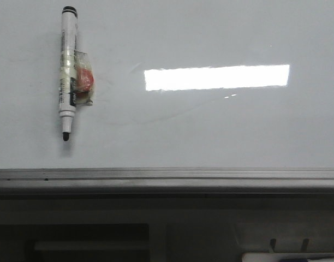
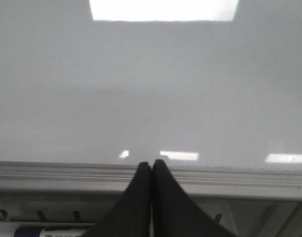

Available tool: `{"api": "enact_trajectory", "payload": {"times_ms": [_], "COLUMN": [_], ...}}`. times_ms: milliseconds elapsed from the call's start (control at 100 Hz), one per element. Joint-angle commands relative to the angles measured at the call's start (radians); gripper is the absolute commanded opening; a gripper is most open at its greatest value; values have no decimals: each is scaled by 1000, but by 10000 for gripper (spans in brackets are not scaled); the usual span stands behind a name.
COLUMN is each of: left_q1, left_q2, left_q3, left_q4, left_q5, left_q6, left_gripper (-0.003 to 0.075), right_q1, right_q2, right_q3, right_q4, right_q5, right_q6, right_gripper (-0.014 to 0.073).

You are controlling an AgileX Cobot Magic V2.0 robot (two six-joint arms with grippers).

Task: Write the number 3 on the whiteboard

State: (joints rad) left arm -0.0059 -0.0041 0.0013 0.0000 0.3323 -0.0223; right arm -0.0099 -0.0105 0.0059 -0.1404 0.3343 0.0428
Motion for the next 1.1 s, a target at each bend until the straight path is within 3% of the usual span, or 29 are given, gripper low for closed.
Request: {"api": "enact_trajectory", "payload": {"times_ms": [0, 780, 1090], "left_q1": [1, 1, 1], "left_q2": [-25, -25, -25], "left_q3": [10, 10, 10], "left_q4": [0, 0, -21], "left_q5": [-58, -58, -141], "left_q6": [-13, -13, -13], "left_gripper": [-20, -21, -20], "right_q1": [-1, -1, -1], "right_q2": [-16, -16, -16], "right_q3": [32, 32, 32], "right_q4": [-25, -25, -25], "right_q5": [-9, -14, -202], "right_q6": [-2, -2, -2], "right_gripper": [-49, -49, -49]}}
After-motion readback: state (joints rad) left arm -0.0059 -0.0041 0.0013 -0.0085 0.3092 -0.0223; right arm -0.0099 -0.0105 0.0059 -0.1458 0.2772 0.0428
